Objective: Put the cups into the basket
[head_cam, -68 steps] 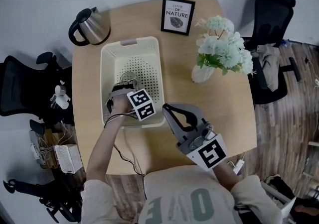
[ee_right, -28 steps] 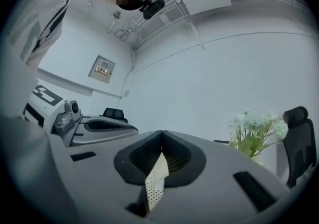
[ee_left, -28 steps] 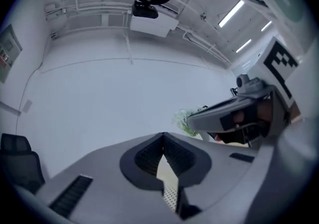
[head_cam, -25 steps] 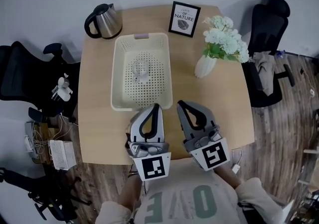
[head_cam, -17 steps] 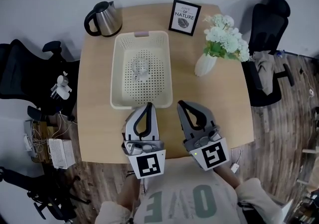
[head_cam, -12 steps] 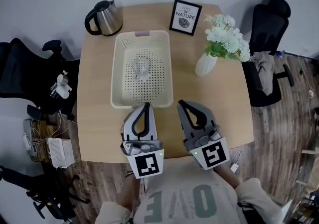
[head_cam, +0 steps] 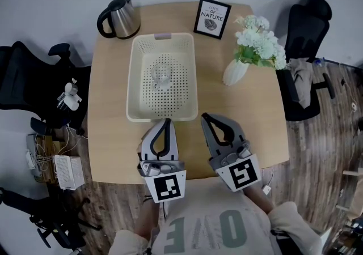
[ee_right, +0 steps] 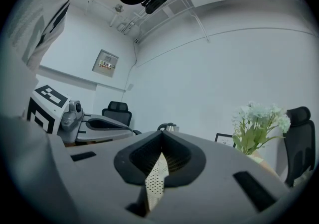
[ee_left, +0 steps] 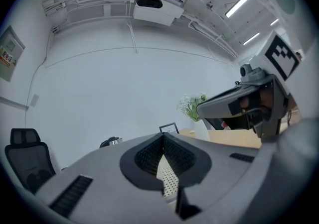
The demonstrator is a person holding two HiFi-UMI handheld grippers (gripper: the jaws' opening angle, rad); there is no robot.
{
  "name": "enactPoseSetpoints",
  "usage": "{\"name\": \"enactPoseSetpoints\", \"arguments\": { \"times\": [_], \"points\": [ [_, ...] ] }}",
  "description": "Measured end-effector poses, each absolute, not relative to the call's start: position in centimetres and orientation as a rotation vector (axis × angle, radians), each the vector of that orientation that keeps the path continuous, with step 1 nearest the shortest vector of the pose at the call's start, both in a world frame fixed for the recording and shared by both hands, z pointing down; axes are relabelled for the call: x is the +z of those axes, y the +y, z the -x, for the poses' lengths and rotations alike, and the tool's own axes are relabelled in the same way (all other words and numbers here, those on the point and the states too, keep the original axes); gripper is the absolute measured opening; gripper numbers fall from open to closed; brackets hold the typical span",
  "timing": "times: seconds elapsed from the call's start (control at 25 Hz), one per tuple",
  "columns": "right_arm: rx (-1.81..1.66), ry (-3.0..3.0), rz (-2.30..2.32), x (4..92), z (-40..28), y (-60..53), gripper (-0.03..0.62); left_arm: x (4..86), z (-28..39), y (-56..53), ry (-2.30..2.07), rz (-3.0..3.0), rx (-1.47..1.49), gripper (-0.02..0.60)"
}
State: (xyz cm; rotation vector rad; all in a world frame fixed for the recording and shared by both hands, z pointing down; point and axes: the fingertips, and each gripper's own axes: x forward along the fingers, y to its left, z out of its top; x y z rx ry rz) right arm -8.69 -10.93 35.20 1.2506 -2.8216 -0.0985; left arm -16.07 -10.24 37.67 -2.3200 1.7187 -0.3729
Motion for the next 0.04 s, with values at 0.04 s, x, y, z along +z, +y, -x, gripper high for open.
{"name": "enactPoseSetpoints", "arguments": {
  "times": [0.04],
  "points": [
    [-0.100,-2.822,-1.248,35.23,8.74,-10.92,-0.002,37.76,16.12,-10.23,1.720,2.320,-0.376,0.008]
  ]
}}
